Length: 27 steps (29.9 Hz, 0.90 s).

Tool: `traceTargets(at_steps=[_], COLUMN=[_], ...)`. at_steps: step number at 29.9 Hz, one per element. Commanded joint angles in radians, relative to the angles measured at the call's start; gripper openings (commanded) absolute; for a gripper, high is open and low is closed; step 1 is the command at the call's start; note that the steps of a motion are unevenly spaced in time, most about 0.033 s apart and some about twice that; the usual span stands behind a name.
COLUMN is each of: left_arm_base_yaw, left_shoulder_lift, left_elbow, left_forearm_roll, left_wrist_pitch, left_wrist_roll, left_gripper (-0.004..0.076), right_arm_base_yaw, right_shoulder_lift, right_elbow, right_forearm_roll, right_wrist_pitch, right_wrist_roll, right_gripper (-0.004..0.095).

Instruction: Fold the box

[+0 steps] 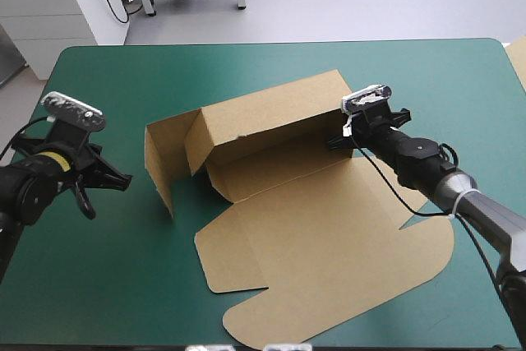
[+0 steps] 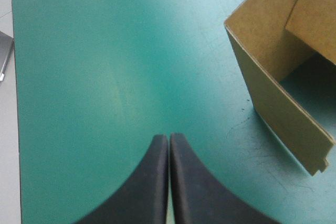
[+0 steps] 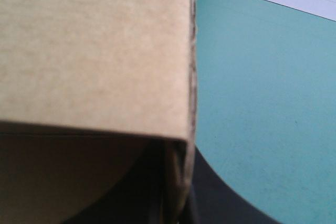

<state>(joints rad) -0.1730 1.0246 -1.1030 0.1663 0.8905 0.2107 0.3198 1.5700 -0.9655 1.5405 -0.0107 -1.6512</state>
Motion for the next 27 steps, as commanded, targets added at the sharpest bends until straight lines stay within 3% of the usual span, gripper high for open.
traceTargets(at_steps=[1,3,6,11,17,19,27], left_arm_base_yaw=[0.048,0.079,0.124,0.154,0.154,0.154,0.154], left_shoulder_lift=[-0.113,-0.149,-0.165,-0.144,-0.114,-0.106,-0.095], left_elbow=[0.042,0.071,0.110,0.159,0.170,0.170,0.170], left_forearm_roll=[-0.031,-0.029,-0.045,-0.108,-0.124,-0.120,-0.064], left_wrist_pitch=[-0.108,-0.110,-0.110,-0.163,-0.188,-0.195,-0.202], left_wrist_roll=[-0.021,-0.009,0.001,0.011,0.021,0.021,0.021], left_gripper=[-0.0008,-0.0008,-0.0008,-0.0007,-0.0007,-0.0007,-0.0007], right_arm_base_yaw=[0.003,0.001,-0.018,-0.101,-0.116,-0.116,-0.116], right_shoulder_lift=[0.002,0.002,0.012,0.060,0.072,0.072,0.074], right_elbow=[-0.041,-0.057,-0.094,-0.212,-0.390,-0.483,-0.771], right_forearm_roll=[-0.018,-0.070,-0.311,-0.720,-1.091,-1.157,-1.289], right_wrist_pitch=[0.102,0.126,0.186,0.457,0.698,0.770,1.015], right_wrist_roll=[0.021,0.084,0.289,0.692,1.169,1.282,1.513], right_gripper=[-0.0021,-0.0021,-0.0021,-0.0021,-0.0014,-0.0014,-0.0013])
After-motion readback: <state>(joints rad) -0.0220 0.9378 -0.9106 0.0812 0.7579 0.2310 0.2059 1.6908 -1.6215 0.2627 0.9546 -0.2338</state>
